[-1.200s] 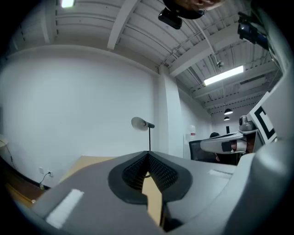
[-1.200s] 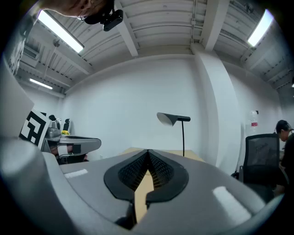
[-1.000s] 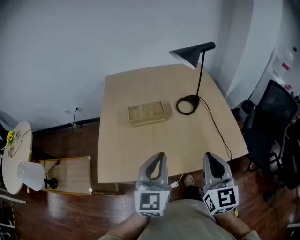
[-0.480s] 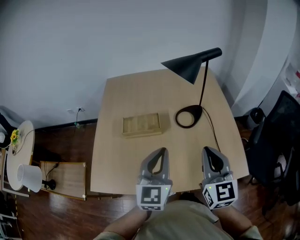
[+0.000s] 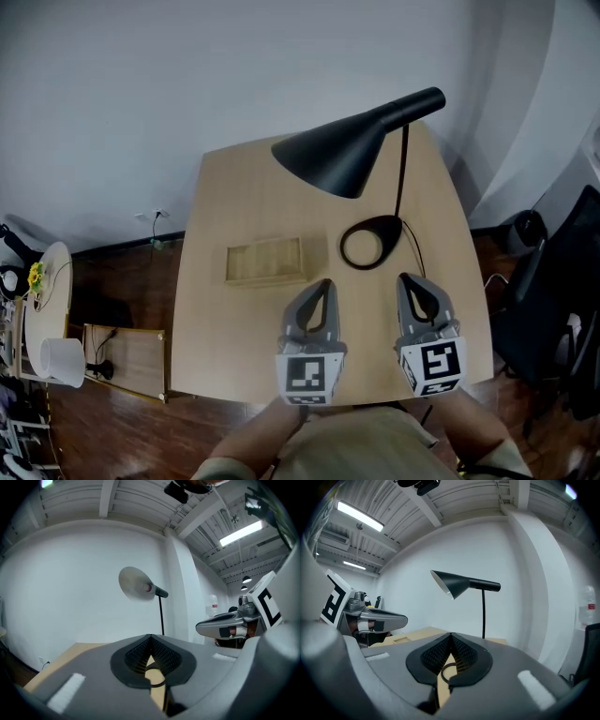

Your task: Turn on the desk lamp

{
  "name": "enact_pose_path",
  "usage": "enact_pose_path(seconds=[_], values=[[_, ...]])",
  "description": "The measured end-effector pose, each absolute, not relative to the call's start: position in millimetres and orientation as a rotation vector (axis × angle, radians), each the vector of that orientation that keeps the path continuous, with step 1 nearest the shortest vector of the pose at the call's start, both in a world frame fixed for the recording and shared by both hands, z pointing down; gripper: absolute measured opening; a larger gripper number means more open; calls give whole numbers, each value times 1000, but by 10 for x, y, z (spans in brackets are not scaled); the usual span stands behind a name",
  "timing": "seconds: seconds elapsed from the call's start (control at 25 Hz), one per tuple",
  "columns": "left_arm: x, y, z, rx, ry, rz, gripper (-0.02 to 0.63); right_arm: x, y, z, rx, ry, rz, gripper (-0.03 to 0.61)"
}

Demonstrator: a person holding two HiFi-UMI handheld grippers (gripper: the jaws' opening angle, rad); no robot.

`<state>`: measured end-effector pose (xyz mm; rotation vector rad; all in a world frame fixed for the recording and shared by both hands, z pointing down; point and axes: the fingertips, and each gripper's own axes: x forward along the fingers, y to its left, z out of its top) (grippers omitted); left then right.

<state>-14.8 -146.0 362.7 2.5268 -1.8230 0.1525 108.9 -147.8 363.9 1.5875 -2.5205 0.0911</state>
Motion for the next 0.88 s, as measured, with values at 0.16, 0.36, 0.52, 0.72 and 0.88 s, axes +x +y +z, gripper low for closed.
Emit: enact_pose_path(seconds=[0.16, 0.36, 0.52, 0.72, 0.88], values=[[-60, -1732, 3774, 2491, -1857, 174, 0, 1224, -1793, 3820, 1547, -2504, 85, 0], [-20, -2022, 4012, 2440, -1876, 217, 0, 1244, -2160, 4105, 1474, -2484, 85, 0], [9, -2182, 4169, 2402, -1909, 255, 0, 1278, -2428, 4333, 1425, -2470, 89, 0], [38, -2346, 4384, 2362, -1927, 291, 0, 1328, -2783, 4577, 1397, -2447, 102, 0], [35, -2499, 4627, 2333, -1927, 344, 0, 1432, -3059, 4824, 1416, -2403, 135, 0]])
